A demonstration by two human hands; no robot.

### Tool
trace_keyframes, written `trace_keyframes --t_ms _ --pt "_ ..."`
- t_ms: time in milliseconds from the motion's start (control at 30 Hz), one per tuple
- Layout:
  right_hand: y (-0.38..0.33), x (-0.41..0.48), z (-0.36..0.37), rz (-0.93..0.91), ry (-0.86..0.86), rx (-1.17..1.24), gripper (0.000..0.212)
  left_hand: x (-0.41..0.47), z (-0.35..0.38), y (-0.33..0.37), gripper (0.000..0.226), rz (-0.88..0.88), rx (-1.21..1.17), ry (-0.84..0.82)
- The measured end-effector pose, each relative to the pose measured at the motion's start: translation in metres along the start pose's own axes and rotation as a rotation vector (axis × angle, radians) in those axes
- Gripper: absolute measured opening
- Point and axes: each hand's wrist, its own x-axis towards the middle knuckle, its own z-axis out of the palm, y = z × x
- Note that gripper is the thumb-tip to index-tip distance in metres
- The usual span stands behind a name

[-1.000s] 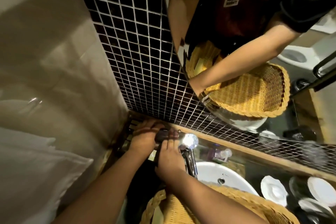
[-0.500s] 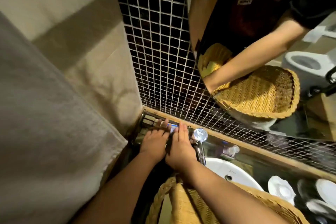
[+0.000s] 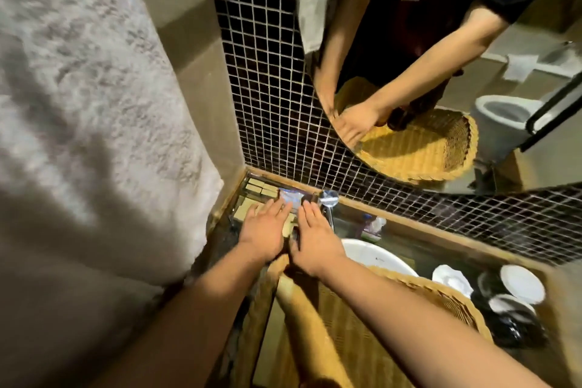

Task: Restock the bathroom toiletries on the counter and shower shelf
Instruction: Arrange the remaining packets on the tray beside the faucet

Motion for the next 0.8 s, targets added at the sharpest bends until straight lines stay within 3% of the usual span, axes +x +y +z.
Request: trace_keyframes --t_ms 233,433,567,633,800 --pt "0.006 -0.054 0.019 -0.027 -0.036 0.077 0.071 -0.053 0.008 0.031 0.050 0.049 0.031 0.075" --pt "0.027 -0.096 0.040 -0.090 -0.101 0.001 0.072 -0.094 0.033 0.056 0.059 0.157 0.035 0.075" --pt "0.043 -0.115 0.054 -0.148 -0.146 -0.041 0.071 -0.126 0.058 0.078 0.062 0.041 0.027 0.129" --pt "0.048 -0.116 0.061 -0.141 -0.153 -0.029 0.071 -0.137 0.072 0.094 0.072 -0.012 0.038 0.048" --pt "0.057 -0.121 0.080 -0.120 -0.196 -0.015 0.074 -0.143 0.093 0.109 0.087 -0.254 -0.146 -0.400"
